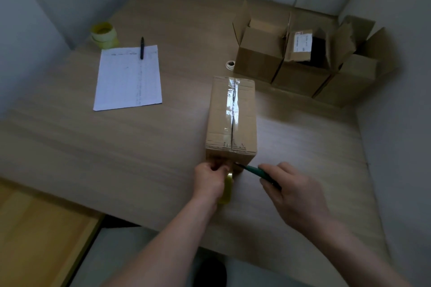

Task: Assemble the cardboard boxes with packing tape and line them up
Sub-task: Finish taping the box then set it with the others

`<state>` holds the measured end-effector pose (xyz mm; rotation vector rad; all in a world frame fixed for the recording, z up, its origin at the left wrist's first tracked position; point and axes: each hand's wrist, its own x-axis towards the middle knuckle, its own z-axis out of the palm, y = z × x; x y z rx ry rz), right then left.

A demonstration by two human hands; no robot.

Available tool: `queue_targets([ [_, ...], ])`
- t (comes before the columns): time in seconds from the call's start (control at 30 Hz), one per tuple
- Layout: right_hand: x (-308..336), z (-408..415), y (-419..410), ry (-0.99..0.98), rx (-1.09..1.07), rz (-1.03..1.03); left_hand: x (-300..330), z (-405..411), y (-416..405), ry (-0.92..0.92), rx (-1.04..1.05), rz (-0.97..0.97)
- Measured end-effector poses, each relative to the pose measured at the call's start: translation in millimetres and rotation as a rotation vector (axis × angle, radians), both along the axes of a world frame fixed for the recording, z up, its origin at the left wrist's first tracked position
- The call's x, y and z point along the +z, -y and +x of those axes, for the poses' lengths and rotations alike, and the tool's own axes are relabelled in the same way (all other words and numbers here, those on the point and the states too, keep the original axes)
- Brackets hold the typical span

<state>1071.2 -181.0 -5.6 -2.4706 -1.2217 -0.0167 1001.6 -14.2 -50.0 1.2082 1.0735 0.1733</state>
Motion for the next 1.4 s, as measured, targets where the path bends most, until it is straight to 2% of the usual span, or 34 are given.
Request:
queue_targets([
  [0.13,-3,5,-17,0.085,-0.018,-0.076,1,1,1,-0.016,0.035,0.020],
  [0.4,0,7,-16,0.126,0.015,-0.100,13,3,0,-0.092,0.132,-0.126],
  [0.77,13,1,-25,0.156,-0.009,-0.197,18,5,-2,-0.139,0.109,-0.070],
  [1.07,27,7,-24,0.057,-0.010,-0.261,20,5,-11,-0.177,0.039,-0.100],
  [1.23,40,5,-31,0.041,-0.023,-0.365,15,4,-14,-0.172,0.026,-0.097],
  [1.4,27,8,-39,0.099,-0.075,-0.482,16,4,-9,-0.165,0.042,-0.064],
])
